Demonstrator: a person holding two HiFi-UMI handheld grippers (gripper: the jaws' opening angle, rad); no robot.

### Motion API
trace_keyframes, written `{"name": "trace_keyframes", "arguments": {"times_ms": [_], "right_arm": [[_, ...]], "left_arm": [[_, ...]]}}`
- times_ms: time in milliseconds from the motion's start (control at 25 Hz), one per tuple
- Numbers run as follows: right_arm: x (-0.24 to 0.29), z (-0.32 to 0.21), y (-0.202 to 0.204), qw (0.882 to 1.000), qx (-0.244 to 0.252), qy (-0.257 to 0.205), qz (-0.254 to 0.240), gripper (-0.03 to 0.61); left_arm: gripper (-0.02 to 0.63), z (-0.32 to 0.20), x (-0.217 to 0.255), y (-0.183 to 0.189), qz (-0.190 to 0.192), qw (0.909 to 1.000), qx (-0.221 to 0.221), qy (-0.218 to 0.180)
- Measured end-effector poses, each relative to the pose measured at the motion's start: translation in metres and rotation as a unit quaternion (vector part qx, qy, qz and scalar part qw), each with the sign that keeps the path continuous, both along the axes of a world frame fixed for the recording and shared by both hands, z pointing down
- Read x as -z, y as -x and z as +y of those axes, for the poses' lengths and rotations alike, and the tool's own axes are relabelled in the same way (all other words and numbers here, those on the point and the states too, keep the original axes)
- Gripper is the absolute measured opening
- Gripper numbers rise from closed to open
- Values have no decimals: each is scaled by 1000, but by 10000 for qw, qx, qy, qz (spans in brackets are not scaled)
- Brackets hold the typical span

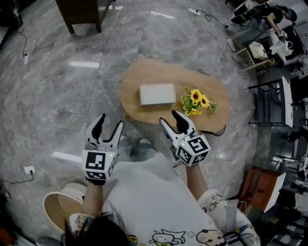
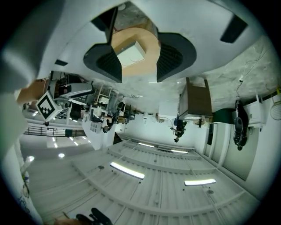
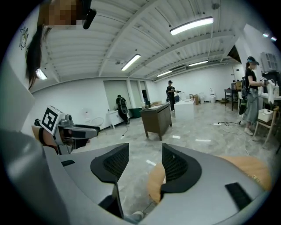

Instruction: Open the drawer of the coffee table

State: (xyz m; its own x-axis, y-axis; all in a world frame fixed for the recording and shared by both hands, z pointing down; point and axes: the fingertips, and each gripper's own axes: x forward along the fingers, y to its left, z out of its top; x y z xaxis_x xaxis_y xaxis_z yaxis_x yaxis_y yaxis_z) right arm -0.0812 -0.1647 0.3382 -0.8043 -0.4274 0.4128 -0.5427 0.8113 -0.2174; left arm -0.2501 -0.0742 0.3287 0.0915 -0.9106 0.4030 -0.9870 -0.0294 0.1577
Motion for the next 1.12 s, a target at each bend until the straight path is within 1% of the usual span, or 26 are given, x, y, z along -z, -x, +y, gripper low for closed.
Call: {"name": "trace_keyframes", "arguments": {"times_ms": [200, 280, 400, 680, 840, 1000, 1120], "right_arm": [[-1, 12, -19, 9979, -633, -26, 128, 204], [-5, 16, -20, 9969, -764, 7, 189, 204], [-14, 22, -23, 9960, -853, 109, 262, 204], [-40, 30, -47, 9926, -1109, 301, 381, 204], [-60, 29, -54, 9913, -1173, 393, 446, 204], [-83, 30, -53, 9905, -1169, 516, 513, 204], [-103, 30, -51, 9898, -1153, 642, 545, 204]], "left_arm": [[225, -8, -14, -13, 94, 9967, -788, 179], [225, -10, -20, -16, 141, 9945, -1003, 255], [225, -13, -31, -21, 169, 9916, -1223, 374], [225, -16, -64, -47, 187, 9841, -1631, 672], [225, -18, -90, -57, 209, 9797, -1821, 815], [224, -15, -121, -66, 267, 9740, -1993, 1047], [224, -15, -148, -72, 171, 9694, -2148, 1173]]}}
